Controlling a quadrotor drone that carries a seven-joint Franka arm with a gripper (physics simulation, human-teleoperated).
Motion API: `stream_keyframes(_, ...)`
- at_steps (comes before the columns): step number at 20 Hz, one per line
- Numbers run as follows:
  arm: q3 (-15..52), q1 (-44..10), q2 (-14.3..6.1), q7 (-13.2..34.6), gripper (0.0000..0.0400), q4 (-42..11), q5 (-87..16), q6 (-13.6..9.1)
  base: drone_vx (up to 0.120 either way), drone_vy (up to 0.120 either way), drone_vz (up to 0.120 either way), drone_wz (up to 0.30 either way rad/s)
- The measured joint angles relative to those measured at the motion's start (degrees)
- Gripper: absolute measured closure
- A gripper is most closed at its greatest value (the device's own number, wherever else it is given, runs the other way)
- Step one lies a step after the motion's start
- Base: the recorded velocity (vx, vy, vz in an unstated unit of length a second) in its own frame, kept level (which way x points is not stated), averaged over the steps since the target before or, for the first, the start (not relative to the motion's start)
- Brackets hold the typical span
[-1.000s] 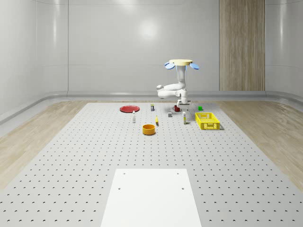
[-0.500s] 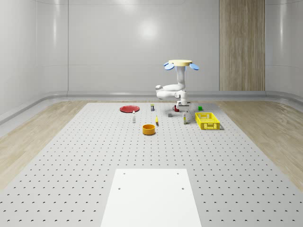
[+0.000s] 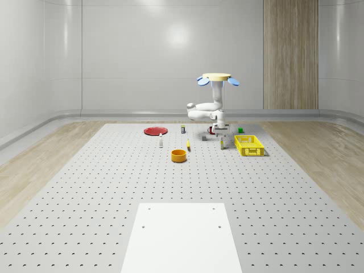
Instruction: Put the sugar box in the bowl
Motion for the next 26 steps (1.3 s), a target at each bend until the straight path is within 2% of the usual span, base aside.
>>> stream_keyframes(9, -3.75, -0.26, -1.75, -0.13, 0.0, 0.78, -3.2, 2.88, 0.0, 0.0, 0.0, 0.0)
stream_keyframes(10, -3.9, -0.3, -1.87, -0.12, 0.0066, 0.82, -3.31, 3.05, 0.0, 0.0, 0.0, 0.0)
stream_keyframes(12, -4.1, -0.38, -2.1, -0.08, 0.0158, 0.89, -3.44, 3.35, 0.0, 0.0, 0.0, 0.0)
stream_keyframes(15, -4.25, -0.48, -2.4, -0.11, 0.0228, 0.95, -3.54, 3.68, 0.0, 0.0, 0.0, 0.0)
stream_keyframes(20, -4.05, -0.66, -2.8, 0.59, 0.0228, 0.93, -3.54, 3.79, 0.0, 0.0, 0.0, 0.0)
stream_keyframes(24, -1.76, -0.69, -2.86, 0.82, 0.023, 0.48, -1.41, 3.05, 0.0, 0.0, 0.0, 0.0)
stream_keyframes(26, -0.09, -0.73, -2.87, 1.11, 0.023, 0.21, 0.19, 2.54, 0.0, 0.0, 0.1, 0.0)
